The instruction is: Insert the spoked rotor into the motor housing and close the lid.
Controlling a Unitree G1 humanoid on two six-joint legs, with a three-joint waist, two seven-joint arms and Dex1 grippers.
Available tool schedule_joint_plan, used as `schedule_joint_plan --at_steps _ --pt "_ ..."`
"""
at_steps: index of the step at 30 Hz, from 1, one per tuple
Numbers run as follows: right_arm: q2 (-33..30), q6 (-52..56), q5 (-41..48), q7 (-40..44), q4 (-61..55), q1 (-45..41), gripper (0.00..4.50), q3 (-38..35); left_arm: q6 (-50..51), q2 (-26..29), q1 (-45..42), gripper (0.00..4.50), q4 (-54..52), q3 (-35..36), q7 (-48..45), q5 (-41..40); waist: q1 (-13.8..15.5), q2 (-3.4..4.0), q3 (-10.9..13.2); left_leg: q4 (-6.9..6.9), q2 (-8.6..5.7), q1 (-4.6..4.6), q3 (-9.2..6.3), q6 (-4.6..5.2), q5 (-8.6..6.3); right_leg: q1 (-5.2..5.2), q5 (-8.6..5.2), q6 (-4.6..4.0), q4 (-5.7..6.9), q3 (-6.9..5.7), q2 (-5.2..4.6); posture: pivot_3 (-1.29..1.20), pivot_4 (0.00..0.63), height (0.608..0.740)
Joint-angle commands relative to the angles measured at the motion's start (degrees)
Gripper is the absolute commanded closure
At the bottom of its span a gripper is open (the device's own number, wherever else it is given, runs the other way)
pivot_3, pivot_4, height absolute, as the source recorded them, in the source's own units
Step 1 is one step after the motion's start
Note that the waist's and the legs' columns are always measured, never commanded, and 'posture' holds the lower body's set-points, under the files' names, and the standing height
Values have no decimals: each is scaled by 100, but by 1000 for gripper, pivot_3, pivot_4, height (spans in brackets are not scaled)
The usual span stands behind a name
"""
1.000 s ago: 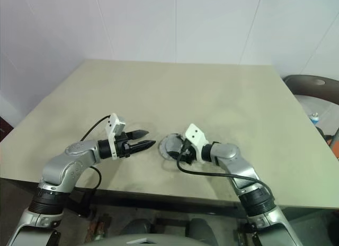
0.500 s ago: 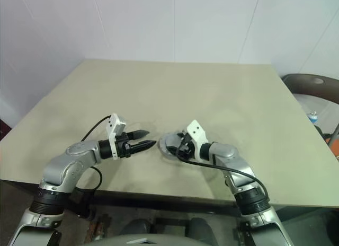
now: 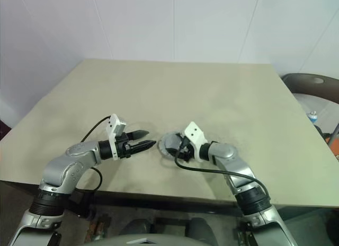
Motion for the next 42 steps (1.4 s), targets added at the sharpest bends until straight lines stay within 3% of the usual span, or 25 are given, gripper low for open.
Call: schedule_joint_plan --at_steps 1,7,14,17,25,34,42 --pt "32 109 -281 -179 359 1 1302 154 -42 -16 -64 1246 -136 82 -6 -65 -42 0 0 0 0 0 -2 0 0 0 0 0 0 0 0 0 0 740" --pt "-78 200 -226 62 308 42 1302 208 -111 -33 -133 1246 25 40 -21 35 -59 3 2 -1 0 0 -2 0 0 0 0 0 -3 0 0 0 0 740" --pt "-76 203 -246 83 336 -2 1302 219 -664 -465 -759 1246 1261 -223 234 700 -48 6 5 -2 -1 -3 -2 0 -1 -10 0 1 -22 -2 -1 0 0 740" --pt "-86 182 -278 64 349 -25 1302 211 -845 -641 -1041 1831 1715 -240 291 873 -55 4 4 -8 -2 -9 -1 0 -1 -3 2 3 -27 -2 -1 0 0 740" --pt "-124 195 -287 4 317 67 1302 153 -402 -690 -1088 4448 1419 -267 -257 505 -52 3 3 -34 -1 -4 -2 -1 0 -5 3 4 -30 -1 0 0 0 740" --pt "-116 175 -328 -43 305 92 1302 160 280 -426 -1086 4479 1025 -475 -1019 138 -58 2 2 -62 -1 1 -2 -1 0 -4 2 1 -53 -1 -1 0 0 740" --pt "-128 164 -333 -67 298 74 1302 132 -386 -620 -1360 4479 2209 -546 -822 753 -51 2 2 -66 -1 0 -3 -1 0 -7 2 0 -55 -1 -2 0 0 740"
